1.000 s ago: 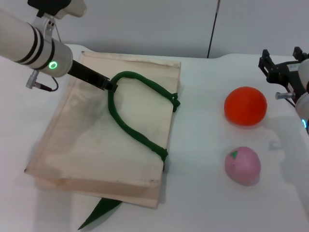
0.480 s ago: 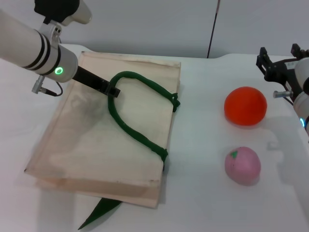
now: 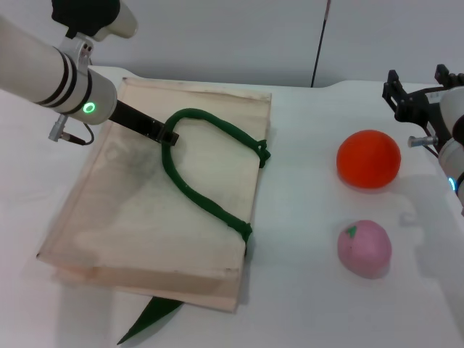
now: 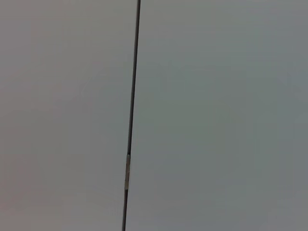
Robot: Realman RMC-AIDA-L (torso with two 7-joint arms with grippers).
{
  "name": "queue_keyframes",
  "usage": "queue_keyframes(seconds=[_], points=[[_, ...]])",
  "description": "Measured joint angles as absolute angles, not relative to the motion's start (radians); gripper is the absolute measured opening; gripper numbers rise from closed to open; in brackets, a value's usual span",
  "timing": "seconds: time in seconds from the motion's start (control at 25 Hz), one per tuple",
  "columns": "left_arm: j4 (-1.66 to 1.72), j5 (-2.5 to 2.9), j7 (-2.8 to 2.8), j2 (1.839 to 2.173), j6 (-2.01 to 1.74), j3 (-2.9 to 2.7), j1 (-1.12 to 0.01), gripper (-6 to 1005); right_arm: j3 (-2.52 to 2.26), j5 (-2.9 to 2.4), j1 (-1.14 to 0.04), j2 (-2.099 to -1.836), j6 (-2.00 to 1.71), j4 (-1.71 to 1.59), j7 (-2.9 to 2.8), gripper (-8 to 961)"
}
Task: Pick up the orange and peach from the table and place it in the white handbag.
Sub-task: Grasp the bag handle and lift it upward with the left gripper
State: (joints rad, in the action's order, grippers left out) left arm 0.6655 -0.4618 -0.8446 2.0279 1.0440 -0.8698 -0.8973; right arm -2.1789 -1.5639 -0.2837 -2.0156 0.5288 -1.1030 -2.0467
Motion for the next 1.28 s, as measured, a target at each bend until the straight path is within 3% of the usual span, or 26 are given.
queue_keyframes(seconds=[1.28], points=[[0.581,-0.471,-0.846,2.033,0.931,-0.873,-0.942,447,-2.178,-1.561,-0.284,-2.016,0.529,-1.103,-2.048,753]])
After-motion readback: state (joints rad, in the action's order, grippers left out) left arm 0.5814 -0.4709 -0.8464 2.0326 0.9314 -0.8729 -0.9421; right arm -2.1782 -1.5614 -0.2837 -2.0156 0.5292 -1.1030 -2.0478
